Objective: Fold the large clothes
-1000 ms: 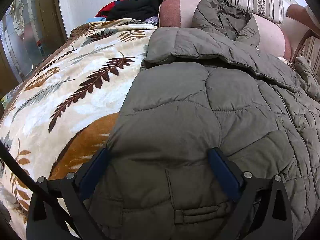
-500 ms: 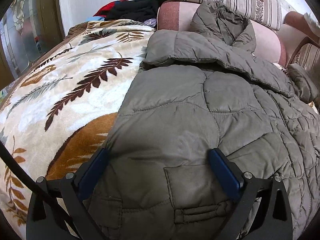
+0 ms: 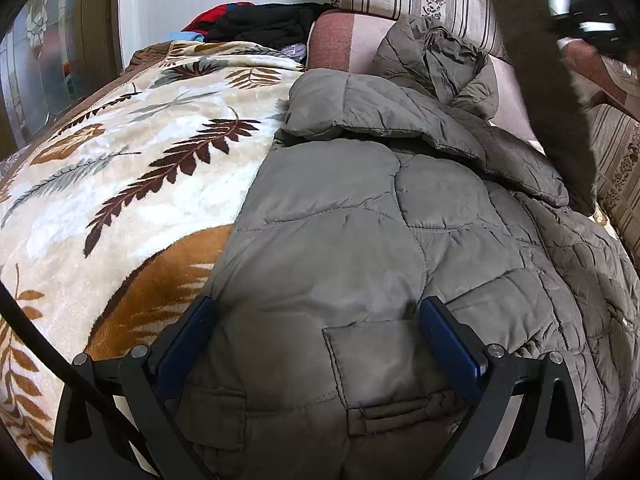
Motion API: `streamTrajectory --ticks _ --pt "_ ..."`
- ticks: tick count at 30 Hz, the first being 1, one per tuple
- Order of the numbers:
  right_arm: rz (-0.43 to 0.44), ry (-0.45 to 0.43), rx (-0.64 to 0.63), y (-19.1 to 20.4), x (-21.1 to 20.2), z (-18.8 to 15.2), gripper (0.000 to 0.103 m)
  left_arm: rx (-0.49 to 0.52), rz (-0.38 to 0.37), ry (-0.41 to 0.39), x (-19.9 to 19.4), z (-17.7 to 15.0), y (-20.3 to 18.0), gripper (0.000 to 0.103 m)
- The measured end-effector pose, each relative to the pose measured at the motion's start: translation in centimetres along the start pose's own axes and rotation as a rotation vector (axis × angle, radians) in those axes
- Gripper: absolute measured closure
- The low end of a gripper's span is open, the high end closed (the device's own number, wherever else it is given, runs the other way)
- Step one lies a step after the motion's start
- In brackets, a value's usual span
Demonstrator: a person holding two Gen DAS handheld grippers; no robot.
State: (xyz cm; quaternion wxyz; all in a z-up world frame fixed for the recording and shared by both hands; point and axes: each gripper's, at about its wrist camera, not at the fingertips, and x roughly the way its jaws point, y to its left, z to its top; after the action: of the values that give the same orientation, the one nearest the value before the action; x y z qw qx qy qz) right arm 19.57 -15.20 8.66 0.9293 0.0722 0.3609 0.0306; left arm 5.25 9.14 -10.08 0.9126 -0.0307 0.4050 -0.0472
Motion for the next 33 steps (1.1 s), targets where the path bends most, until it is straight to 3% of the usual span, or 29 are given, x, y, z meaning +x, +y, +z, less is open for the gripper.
streamTrajectory --ticks 4,7,8,10,11,12,17,22,23,24,26,33 --pt "0.014 0.165 -0.048 3.6 7.3 -4.7 0.092 -0.002 -0.003 0.002 0.0 0.1 0.0 0.002" --pt "-0.035 0.258 -0.1 4.3 10.5 -7.5 0.082 -0.005 -0.009 0.006 -0.1 0.1 0.1 0.002" --pt "-0.043 0.26 -0.129 4.5 10.5 -8.0 0.075 -0.006 -0.01 0.007 -0.1 0.1 0.1 0.002" --pt "-0.039 0.249 -0.163 4.1 9.6 -8.2 0.05 -0.005 -0.009 0.008 -0.2 0.1 0.1 0.002" --pt "-0.038 0.235 -0.17 3.9 8.8 -8.2 0.03 -0.005 -0.008 0.009 -0.2 0.1 0.1 0.002" --pt "-0.052 0.202 -0.183 4.1 7.9 -8.0 0.022 -0.003 -0.005 0.01 -0.2 0.1 0.1 0.002" --pt "-0.054 0.191 -0.256 5.8 7.7 -7.2 0.022 -0.002 -0.003 0.018 -0.1 0.2 0.1 0.002" --pt "-0.083 0.206 -0.387 10.0 10.8 -7.9 0.022 -0.003 -0.004 0.019 -0.1 0.2 0.1 0.002" --pt "-0.124 0.2 -0.42 10.7 11.8 -8.1 0.03 -0.003 -0.005 0.02 -0.1 0.2 0.1 0.002" --pt "-0.154 0.203 -0.429 11.0 12.3 -8.1 0.063 -0.004 -0.006 0.02 -0.1 0.2 0.1 0.002" --pt "-0.184 0.218 -0.38 10.9 13.2 -7.5 0.081 -0.006 -0.009 0.021 0.0 0.2 0.1 0.002" --pt "-0.101 0.221 -0.374 14.3 13.8 -6.2 0.085 -0.003 -0.007 0.027 0.3 0.3 0.1 0.002"
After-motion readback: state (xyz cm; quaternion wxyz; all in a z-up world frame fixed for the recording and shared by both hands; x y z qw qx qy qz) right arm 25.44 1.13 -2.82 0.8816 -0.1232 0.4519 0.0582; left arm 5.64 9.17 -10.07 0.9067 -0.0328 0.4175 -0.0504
